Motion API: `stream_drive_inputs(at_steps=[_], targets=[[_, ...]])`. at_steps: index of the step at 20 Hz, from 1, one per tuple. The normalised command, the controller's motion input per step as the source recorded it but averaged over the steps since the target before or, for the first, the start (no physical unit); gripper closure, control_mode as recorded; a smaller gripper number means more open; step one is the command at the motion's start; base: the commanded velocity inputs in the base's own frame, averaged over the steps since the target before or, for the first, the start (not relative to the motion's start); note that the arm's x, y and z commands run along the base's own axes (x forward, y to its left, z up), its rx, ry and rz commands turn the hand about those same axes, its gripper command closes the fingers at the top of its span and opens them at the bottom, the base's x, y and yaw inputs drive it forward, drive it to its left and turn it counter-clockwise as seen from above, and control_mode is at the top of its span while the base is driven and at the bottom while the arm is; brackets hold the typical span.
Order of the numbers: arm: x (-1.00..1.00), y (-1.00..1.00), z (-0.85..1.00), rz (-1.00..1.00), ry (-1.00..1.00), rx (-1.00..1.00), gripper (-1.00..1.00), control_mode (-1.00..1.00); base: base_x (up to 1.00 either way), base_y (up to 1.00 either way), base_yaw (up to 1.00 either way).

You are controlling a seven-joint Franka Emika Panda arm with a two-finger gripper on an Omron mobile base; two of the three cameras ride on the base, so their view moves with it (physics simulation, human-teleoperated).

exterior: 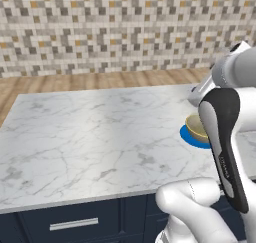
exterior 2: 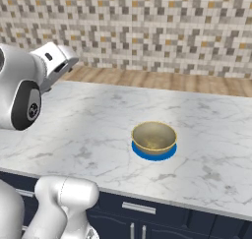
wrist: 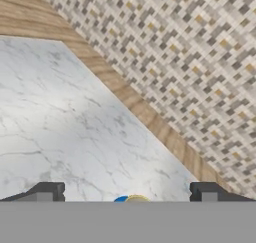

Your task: Move the bowls from the cabinet to the plates on the dining table.

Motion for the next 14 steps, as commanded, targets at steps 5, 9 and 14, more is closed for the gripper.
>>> stream_drive_inputs(at_steps=[5, 9, 14], targets=[[-0.17, 0.01, 0.02, -0.03, -0.02, 0.0, -1.0, -1.0, 0.0, 0.0, 0.0], [-0.19, 0.0, 0.06, -0.04, -0.02, 0.0, -1.0, -1.0, 0.0, 0.0, 0.0], [-0.15, 0.0, 0.04, -0.03, -0.02, 0.0, -1.0, -1.0, 0.0, 0.0, 0.0]])
